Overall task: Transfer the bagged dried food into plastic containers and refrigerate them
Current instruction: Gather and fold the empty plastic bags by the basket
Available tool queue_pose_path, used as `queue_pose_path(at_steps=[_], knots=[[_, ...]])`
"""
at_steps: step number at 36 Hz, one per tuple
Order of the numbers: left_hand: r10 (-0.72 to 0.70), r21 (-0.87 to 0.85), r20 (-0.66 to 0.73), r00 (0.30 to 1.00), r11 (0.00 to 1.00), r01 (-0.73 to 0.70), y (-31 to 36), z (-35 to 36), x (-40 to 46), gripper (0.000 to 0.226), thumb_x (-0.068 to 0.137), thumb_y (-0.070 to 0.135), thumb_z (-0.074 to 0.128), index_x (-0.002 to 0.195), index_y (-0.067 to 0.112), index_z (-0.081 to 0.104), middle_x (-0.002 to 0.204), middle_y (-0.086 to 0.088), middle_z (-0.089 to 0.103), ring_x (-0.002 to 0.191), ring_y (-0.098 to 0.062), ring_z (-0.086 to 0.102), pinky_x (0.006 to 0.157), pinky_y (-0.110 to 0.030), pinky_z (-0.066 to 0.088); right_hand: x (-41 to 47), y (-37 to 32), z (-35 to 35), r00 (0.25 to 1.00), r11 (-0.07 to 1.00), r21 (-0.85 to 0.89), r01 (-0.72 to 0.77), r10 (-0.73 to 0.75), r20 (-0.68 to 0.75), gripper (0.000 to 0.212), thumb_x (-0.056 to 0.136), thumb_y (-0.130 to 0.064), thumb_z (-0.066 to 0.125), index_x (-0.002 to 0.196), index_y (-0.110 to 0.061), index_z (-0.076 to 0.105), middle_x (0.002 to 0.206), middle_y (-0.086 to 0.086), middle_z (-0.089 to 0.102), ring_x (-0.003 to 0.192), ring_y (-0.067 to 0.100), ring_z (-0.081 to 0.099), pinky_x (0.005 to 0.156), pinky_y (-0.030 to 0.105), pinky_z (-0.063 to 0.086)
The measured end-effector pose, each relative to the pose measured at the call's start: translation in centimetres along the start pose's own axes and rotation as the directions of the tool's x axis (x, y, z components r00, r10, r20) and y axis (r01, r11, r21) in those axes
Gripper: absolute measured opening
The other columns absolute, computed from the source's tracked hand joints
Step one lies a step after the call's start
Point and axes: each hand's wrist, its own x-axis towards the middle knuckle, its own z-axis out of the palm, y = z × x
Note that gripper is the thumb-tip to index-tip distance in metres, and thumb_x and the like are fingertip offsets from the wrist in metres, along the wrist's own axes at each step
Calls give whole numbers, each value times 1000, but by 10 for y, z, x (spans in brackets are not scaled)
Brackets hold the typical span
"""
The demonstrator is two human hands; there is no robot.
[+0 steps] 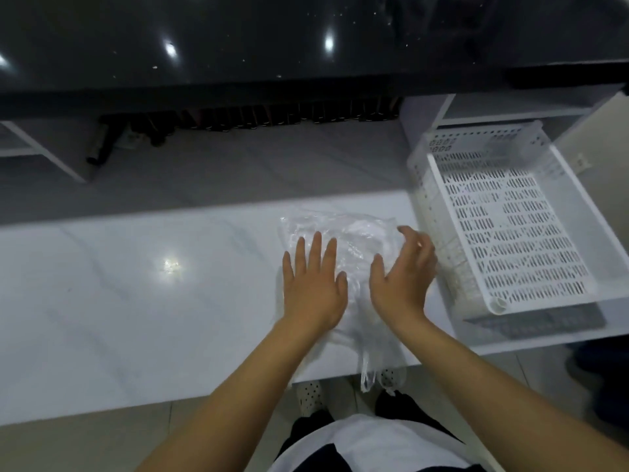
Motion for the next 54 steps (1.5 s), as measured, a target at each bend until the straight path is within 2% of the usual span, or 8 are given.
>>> queue_pose_path(at_steps=[3,8,17,23,36,43,47,54], knots=[[-13,27,-5,1000,1000,13,-3,21,6,62,103,50,12,159,28,-6,166,1,-17,151,-23,-23,122,-49,-14,12,-1,9,889,890,-150,430,-389,243,53,96,-27,47,148,-30,36,161,7,23,148,27,17,116,48,14],[67,125,-25,997,990,-63,-17,40,4,69,99,63,3,158,29,-7,166,2,-14,151,-21,-22,123,-50,-8,47,23,35,778,820,-332,466,-201,595,59,102,-55,12,157,-36,2,166,-5,-10,151,18,-16,120,52,-7],[-27,56,-90,996,998,32,-33,38,-13,72,98,68,13,158,33,-7,167,1,-14,152,-17,-19,125,-45,-4,47,35,45,886,866,-433,250,-24,463,70,97,-61,3,156,-27,-13,164,-4,-19,150,21,-23,119,55,-12],[-305,-425,-146,941,878,219,-27,8,-32,90,90,38,67,158,27,9,164,-5,15,148,-26,22,118,-38,23,47,38,42,881,893,-363,267,-73,468,68,98,-60,8,156,-30,-12,165,0,-19,150,24,-21,118,58,-9],[-429,-675,264,864,557,484,2,-48,-8,47,77,1,66,119,21,59,115,-7,68,88,-18,67,78,-35,60,11,60,18,733,797,-300,524,-244,635,66,95,-65,3,153,-41,-17,162,-3,-25,148,24,-27,115,60,-14],[-152,-143,40,988,977,156,61,-26,-31,76,94,15,57,153,44,19,121,-1,47,87,-21,60,71,-29,54,26,63,5,804,942,324,87,-258,536,53,99,-47,23,151,-43,14,162,-10,20,152,14,12,122,43,-9],[-147,-30,166,975,988,154,88,0,-31,79,94,27,56,154,44,8,132,-7,36,80,-25,61,70,-34,56,29,62,-26,851,643,690,-331,-112,512,58,99,-41,35,154,-41,17,163,-14,17,147,5,21,122,38,19],[-171,-377,371,913,871,316,101,10,-26,87,83,57,58,154,37,13,140,-2,27,112,-32,60,87,-41,58,17,67,-34,934,912,381,150,-257,247,63,100,-34,47,154,-40,15,166,-8,-4,150,2,-5,118,23,1]])
